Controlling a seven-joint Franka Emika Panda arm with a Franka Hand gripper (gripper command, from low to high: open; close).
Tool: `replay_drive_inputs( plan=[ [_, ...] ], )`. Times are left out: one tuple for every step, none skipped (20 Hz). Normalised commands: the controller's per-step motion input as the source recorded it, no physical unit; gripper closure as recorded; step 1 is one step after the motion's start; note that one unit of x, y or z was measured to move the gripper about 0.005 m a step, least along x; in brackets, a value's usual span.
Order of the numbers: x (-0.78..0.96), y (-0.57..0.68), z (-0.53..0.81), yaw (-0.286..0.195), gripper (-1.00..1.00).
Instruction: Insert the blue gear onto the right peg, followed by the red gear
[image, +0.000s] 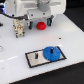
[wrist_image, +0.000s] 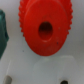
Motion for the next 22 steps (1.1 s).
replay_drive_inputs(
  plan=[
    [-0.12,0.00,-0.26,0.000,1.00],
    [-0.14,0.00,-0.26,0.000,1.00],
    [-0.13,0.00,-0.26,0.000,1.00],
    [-0.09,0.00,-0.28,0.000,-1.00],
    [-0.09,0.00,-0.25,0.000,-1.00],
    [-0.09,0.00,-0.19,0.000,-1.00],
    [-0.12,0.00,-0.18,0.000,1.00],
    [-0.08,0.02,-0.08,0.000,1.00],
    [-0.04,0.06,-0.04,0.000,1.00],
    [-0.01,0.13,-0.03,0.000,1.00],
    [0.01,0.16,-0.02,0.000,1.00],
    [0.05,0.14,0.04,0.000,1.00],
    [0.07,0.11,0.10,0.000,1.00],
    [0.02,0.03,0.17,0.000,1.00],
    [0.02,0.02,0.37,0.000,1.00],
    [0.13,0.01,0.46,0.000,1.00],
    [0.21,0.02,0.53,0.000,1.00],
    [0.28,0.00,0.54,0.000,1.00],
    [0.35,-0.04,0.54,0.000,1.00],
    [0.39,-0.05,0.52,0.000,1.00],
    [0.46,-0.02,0.53,0.000,1.00],
    [0.49,0.00,0.52,0.000,1.00]
  ],
)
